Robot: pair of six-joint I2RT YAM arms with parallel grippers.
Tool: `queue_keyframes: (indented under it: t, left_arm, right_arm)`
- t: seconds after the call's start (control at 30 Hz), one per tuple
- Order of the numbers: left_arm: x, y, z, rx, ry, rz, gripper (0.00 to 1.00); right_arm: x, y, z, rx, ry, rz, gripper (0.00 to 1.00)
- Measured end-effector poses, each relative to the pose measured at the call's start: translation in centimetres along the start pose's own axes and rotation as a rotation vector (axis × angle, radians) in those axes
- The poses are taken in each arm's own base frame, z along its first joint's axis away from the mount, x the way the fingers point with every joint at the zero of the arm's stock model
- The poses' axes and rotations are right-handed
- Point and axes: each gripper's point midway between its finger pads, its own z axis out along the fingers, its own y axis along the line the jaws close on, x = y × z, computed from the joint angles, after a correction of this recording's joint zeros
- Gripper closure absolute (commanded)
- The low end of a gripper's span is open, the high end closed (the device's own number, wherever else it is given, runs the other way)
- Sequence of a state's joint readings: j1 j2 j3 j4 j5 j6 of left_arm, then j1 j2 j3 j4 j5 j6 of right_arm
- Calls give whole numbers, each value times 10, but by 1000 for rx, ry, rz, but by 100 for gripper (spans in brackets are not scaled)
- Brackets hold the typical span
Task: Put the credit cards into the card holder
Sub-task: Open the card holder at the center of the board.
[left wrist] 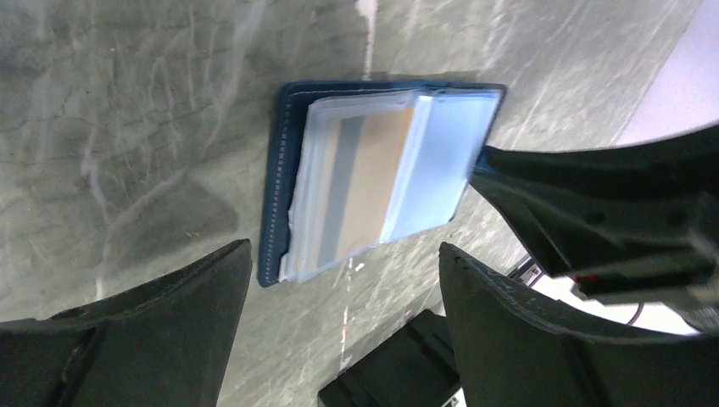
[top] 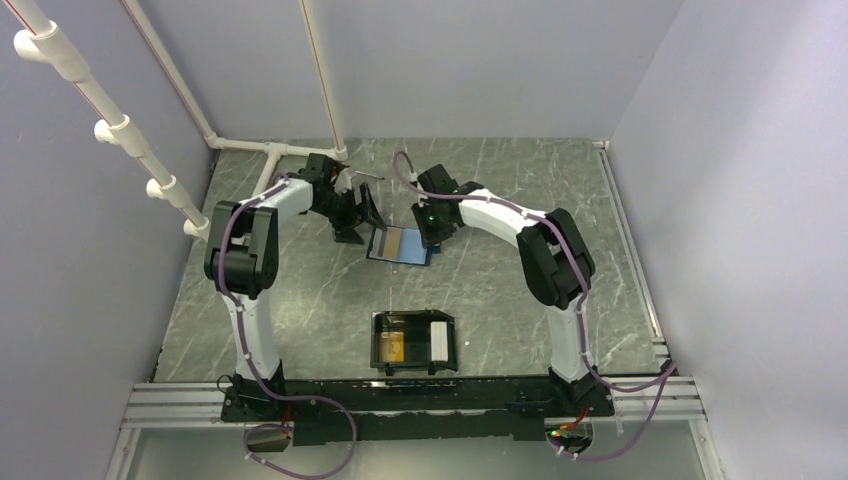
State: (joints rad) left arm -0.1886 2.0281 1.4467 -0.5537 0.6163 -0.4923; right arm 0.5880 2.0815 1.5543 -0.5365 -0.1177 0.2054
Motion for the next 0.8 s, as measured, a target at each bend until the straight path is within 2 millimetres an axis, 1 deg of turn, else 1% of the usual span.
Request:
queue_keyframes:
  t: [0.1,0.17,0.23,0.3,0.37,0.43,0.5,0.57,0.6,0.67,0.7,0.77,0.8]
  left_arm:
    - [8,12,11,-12,31,-26,25]
    - [14,15,15,-4,55,-53,31]
    - [17,16,17,6,59,-69,35]
    - [22,16,20,35,70,-94,37]
    - [31,13,22,76,87,-130,38]
    - [44,11,21,114,101,-168,38]
    - [56,9,19,134,111,-197,34]
    - [68,8,16,141,120,-224,28]
    - [71,7,14,141,121,-227,26]
    - [72,6,10,133,112,-220,23]
    - [71,6,9,126,105,-212,20]
    - [71,7,4,101,92,-198,13]
    - [71,8,-1,86,83,-188,9]
  right_arm:
    - [5,8,-4,13,5,-26,71]
    - [11,10,-8,25,8,-38,71]
    - [15,6,-11,54,7,-42,71]
    - [16,-3,-15,96,3,-41,71]
    - [17,-10,-20,134,0,-42,70]
    - [16,-15,-27,166,-7,-46,69]
    - [13,-17,-41,187,-26,-47,66]
    - [9,-13,-57,191,-57,-53,62]
    - [6,-9,-68,188,-75,-55,60]
    - [2,1,-89,183,-113,-58,51]
    - [1,7,-100,179,-130,-56,46]
    - [3,17,-121,188,-155,-41,38]
    - [7,20,-128,198,-157,-32,35]
